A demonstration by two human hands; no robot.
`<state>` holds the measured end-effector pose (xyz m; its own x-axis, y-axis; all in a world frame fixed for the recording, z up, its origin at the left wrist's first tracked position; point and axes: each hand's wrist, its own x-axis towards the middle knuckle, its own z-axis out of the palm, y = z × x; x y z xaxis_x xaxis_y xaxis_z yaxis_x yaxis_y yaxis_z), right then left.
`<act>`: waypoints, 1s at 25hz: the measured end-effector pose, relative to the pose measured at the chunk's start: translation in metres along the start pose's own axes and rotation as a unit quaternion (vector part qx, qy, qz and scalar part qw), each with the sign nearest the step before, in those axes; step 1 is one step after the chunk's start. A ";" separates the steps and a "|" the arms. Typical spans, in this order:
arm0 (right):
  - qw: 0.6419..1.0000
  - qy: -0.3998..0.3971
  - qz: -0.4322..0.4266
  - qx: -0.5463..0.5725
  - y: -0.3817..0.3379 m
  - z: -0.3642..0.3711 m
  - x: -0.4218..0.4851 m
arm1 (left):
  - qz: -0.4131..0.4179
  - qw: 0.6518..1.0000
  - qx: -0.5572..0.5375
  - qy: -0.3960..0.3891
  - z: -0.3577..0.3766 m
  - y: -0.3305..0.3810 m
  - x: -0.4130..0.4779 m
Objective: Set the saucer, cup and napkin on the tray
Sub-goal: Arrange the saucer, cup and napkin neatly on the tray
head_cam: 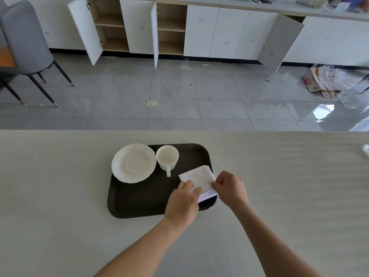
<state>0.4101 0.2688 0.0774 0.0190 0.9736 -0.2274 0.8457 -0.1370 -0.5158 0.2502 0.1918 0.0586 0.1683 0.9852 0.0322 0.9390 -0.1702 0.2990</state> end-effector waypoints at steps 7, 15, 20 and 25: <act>1.000 0.011 0.006 0.022 0.000 0.014 -0.020 | -0.019 0.998 -0.039 0.034 0.002 -0.015 -0.012; 0.998 0.016 -0.066 -0.017 0.012 0.020 -0.028 | -0.016 0.999 0.033 -0.003 -0.004 -0.019 -0.006; 0.997 0.008 -0.073 -0.018 0.014 0.020 -0.025 | -0.022 0.999 0.025 0.013 -0.002 -0.024 -0.012; 0.990 -0.005 -0.136 -0.043 0.019 0.017 -0.025 | -0.014 0.999 0.004 0.043 0.000 -0.026 -0.011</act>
<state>0.4167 0.2392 0.0597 -0.2205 0.9703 -0.0992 0.8609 0.1458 -0.4873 0.2238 0.1854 0.0505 0.1159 0.9876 0.1061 0.9455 -0.1424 0.2928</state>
